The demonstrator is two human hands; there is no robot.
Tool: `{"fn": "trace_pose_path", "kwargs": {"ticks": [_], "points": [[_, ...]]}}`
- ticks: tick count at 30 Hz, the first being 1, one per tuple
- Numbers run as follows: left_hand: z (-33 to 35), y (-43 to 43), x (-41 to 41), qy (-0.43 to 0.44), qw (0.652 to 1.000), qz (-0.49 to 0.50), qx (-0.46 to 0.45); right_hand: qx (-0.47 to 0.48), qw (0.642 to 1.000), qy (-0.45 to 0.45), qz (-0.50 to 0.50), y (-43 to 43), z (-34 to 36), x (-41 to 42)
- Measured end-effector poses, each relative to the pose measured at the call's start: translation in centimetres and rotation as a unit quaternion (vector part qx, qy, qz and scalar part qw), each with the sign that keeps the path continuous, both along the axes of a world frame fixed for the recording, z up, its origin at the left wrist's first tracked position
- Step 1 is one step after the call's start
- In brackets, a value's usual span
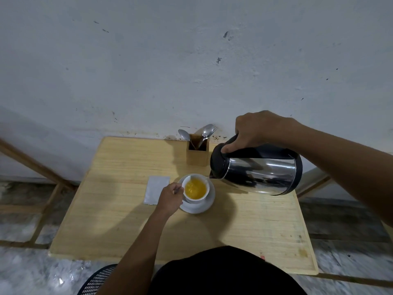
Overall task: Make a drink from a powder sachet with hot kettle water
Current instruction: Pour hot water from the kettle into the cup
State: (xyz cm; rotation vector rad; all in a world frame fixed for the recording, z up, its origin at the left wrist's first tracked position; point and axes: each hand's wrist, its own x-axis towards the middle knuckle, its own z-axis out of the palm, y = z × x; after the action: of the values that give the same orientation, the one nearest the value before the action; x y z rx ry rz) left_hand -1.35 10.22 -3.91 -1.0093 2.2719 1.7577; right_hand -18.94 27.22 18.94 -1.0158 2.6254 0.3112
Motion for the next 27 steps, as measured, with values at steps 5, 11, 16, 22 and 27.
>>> {"fn": "trace_pose_path", "kwargs": {"ticks": [5, 11, 16, 22, 27], "points": [[0.0, 0.2, -0.2, -0.008, 1.000, 0.024, 0.013, -0.046, 0.998, -0.016, -0.034, 2.5, -1.4, -1.2], [-0.1, 1.2, -0.7, -0.010, 0.997, 0.077, -0.004, -0.201, 0.969, -0.068, -0.123, 7.9, -3.5, -3.1], [-0.4, 1.7, -0.9, -0.009, 0.995, 0.093, -0.039, -0.402, 0.891, -0.062, -0.202, 12.9, -5.8, -4.2], [-0.5, 2.4, -1.1, -0.015, 0.991, 0.114, -0.066, -0.516, 0.811, -0.039, -0.272, 17.1, -8.1, -5.3], [-0.8, 3.1, -1.4, -0.020, 0.986, 0.135, -0.092, -0.565, 0.765, -0.029, -0.307, 18.7, -10.1, -6.2]]}}
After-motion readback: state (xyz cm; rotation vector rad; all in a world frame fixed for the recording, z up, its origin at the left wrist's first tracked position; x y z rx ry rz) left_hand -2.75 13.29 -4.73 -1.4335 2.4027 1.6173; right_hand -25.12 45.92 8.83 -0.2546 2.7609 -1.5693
